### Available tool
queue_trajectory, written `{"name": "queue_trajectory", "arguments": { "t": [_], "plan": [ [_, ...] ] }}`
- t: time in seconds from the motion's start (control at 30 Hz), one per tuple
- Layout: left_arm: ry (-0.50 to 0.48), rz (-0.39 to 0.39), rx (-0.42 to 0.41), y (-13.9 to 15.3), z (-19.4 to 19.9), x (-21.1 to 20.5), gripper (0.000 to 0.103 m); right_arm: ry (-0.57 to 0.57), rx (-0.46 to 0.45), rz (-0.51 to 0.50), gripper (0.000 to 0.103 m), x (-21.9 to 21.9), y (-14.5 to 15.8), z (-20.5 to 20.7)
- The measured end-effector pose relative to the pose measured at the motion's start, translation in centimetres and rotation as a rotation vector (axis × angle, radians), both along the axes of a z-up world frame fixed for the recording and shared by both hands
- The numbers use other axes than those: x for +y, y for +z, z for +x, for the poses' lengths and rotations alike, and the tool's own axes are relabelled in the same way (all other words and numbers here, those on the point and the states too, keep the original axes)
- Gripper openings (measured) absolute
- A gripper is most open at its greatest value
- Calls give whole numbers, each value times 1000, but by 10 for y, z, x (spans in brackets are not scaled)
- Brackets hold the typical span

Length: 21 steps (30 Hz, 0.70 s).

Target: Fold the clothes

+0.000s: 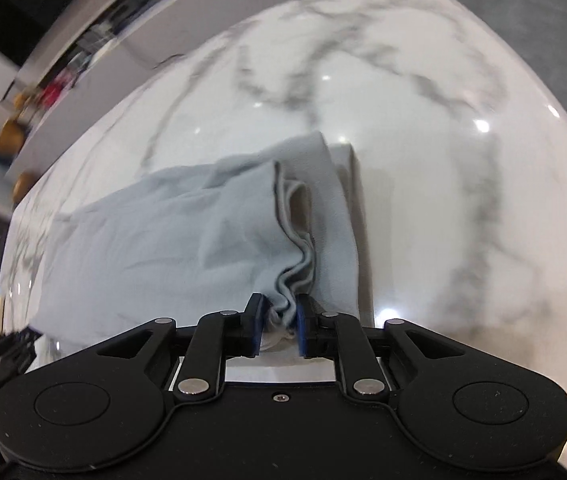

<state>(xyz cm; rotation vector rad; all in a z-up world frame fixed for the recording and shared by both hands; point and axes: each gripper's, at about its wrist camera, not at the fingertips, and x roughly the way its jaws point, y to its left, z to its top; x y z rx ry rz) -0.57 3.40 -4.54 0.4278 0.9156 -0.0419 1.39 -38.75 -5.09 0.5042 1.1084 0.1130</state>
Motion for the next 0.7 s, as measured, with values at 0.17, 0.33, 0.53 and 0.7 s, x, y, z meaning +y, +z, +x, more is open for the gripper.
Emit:
{"name": "queue_trajectory", "arguments": {
  "t": [0.17,0.33,0.53,0.7],
  "plan": [
    [28,-4,13,3,-4,16,9,-5,-64,16,43,7,15,17],
    [28,-6,16,5,-6,18,9,6,0,26,42,28,-1,34],
    [25,-14,15,3,-4,22,9,-28,-55,22,4,31,15,33],
    [21,-26,14,2,-5,23,9,6,-185,-64,3,41,56,33]
  ]
}}
